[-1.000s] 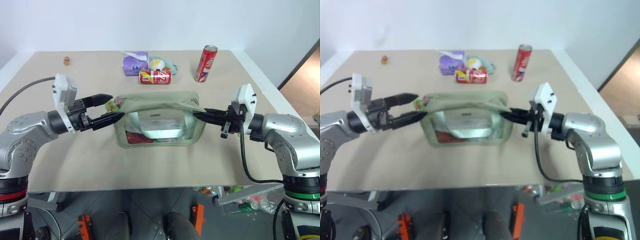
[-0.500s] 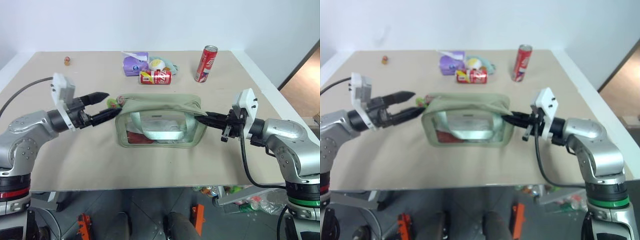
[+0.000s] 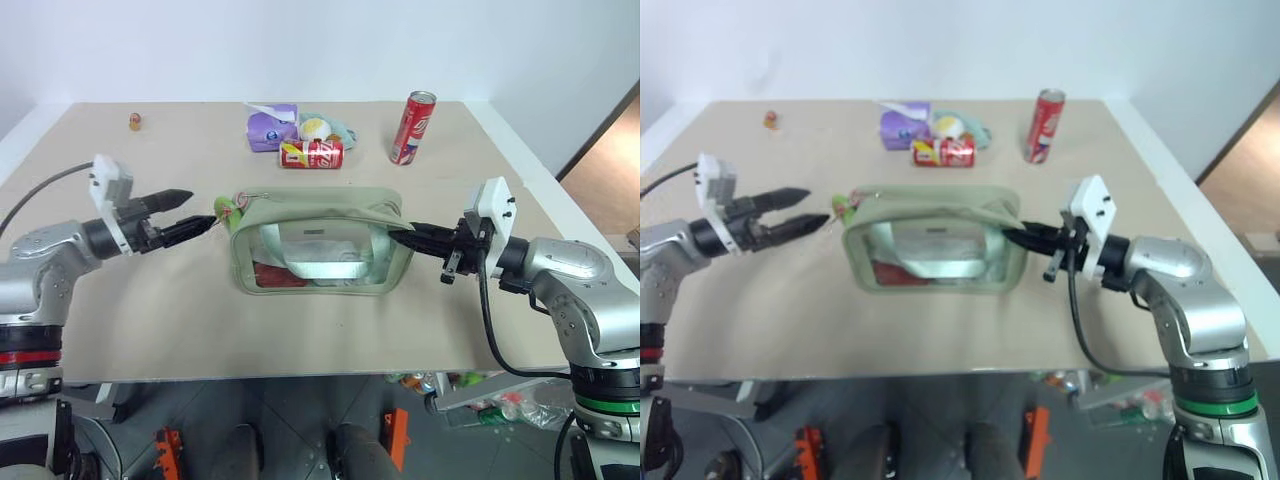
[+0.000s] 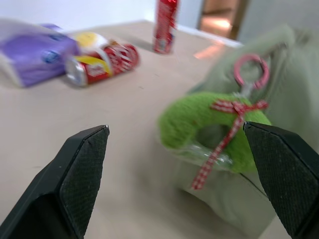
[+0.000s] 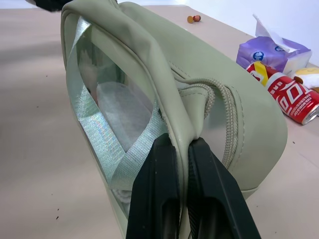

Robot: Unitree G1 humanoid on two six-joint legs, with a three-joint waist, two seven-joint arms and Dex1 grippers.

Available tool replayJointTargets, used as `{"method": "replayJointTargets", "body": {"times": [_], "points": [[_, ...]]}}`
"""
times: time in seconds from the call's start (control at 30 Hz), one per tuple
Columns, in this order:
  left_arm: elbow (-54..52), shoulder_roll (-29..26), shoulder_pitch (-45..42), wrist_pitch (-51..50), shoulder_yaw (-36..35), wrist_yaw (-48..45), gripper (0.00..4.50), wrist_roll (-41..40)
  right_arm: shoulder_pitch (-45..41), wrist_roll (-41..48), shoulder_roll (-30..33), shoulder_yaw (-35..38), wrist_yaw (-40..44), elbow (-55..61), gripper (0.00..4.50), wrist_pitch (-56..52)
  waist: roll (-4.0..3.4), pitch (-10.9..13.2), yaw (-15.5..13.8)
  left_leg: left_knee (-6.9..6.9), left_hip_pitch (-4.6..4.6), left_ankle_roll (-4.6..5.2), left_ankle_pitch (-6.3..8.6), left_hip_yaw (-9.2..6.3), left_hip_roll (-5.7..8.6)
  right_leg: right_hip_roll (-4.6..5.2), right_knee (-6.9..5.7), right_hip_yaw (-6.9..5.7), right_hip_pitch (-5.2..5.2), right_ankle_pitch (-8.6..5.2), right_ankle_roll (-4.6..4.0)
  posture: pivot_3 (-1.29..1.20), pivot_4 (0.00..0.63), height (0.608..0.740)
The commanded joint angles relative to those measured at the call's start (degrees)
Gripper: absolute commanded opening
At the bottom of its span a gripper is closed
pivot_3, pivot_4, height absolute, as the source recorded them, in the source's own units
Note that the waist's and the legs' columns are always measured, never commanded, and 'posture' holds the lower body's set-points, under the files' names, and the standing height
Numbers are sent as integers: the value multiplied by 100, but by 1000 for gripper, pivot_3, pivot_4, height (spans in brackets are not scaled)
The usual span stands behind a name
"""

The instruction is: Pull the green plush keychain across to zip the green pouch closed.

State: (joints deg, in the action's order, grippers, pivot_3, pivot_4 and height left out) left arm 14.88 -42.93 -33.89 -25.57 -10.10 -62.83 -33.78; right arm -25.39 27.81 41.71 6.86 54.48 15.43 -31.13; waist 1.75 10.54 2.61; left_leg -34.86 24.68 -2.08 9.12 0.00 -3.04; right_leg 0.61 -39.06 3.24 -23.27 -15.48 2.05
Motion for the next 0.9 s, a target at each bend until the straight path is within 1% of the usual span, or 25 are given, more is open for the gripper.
{"method": "replayJointTargets", "body": {"times": [0.03, 0.17, 0.3, 0.53, 0.6, 0.63, 0.67, 0.77, 0.83, 0.87, 0.9], "points": [[389, 68, -414, 377, 39, -201, 4500, 214, -65, 49, 103, 56, -71, 259, 34, 4, 1, 0, -5, 0, 1, 0, 0, -2, 0, -1, 0, -2, -1, 1, -1, 0, 150, 740], [1225, 105, -909, 1057, 295, -651, 4500, 695, -68, 98, 154, 79, -132, 385, 34, -125, 1, -1, -2, -1, 0, 0, 0, -2, -1, -5, -1, -1, 0, 1, -2, 0, 150, 740], [1841, 188, -1340, 1375, 387, -958, 4500, 897, -41, 123, 198, 104, -145, 438, 34, -164, 1, 0, -9, -2, 5, 0, 0, -3, -1, -5, 0, -3, -2, 1, -1, 0, 150, 740], [2452, 429, -1695, 1678, 454, -1438, 4500, 1060, 16, 139, 270, 136, -147, 476, 34, -193, 1, 0, -8, -3, 6, 0, 0, -3, 0, -4, 0, -2, -2, 0, 0, 0, 150, 740], [2544, 503, -1762, 1695, 455, -1544, 3958, 1076, 24, 133, 291, 131, -142, 463, 0, -180, 1, 0, -9, -4, 8, 0, 0, -4, -1, -4, 0, -4, -2, 0, 1, 0, 150, 740], [2564, 531, -1776, 1699, 456, -1587, 3591, 1084, 33, 129, 301, 132, -136, 457, 0, -169, 1, 0, -9, -5, 9, 0, 0, -4, 0, -4, 0, -4, -2, 0, 1, 0, 150, 740], [2577, 548, -1783, 1704, 453, -1617, 3351, 1097, 40, 127, 307, 133, -132, 455, 0, -162, 1, 0, -9, -6, 9, 0, 0, -4, 0, -4, 0, -3, -2, 0, 1, 0, 150, 740], [2520, 587, -1828, 1648, 351, -1608, 2291, 1035, 65, 118, 322, 135, -115, 433, 0, -130, 1, -1, -8, -7, 9, 0, 0, -4, 0, -4, 0, -3, -2, 0, 1, 0, 150, 740], [2423, 545, -1834, 1603, 284, -1582, 1735, 995, 80, 108, 328, 132, -101, 412, 0, -101, 1, 0, -8, -7, 9, 0, 0, -5, -1, -5, 0, -4, -2, 0, 1, 0, 150, 740], [2349, 510, -1821, 1557, 255, -1581, 1245, 969, 90, 101, 331, 131, -95, 404, 0, -86, 1, -1, -8, -7, 9, 0, 0, -5, -1, -5, 0, -4, -2, 0, 1, 0, 150, 740], [2298, 488, -1811, 1521, 234, -1581, 927, 954, 96, 97, 333, 131, -91, 400, 0, -75, 1, 0, -8, -7, 9, 0, 0, -5, -1, -5, 0, -4, -2, 0, 1, 0, 150, 740]]}}
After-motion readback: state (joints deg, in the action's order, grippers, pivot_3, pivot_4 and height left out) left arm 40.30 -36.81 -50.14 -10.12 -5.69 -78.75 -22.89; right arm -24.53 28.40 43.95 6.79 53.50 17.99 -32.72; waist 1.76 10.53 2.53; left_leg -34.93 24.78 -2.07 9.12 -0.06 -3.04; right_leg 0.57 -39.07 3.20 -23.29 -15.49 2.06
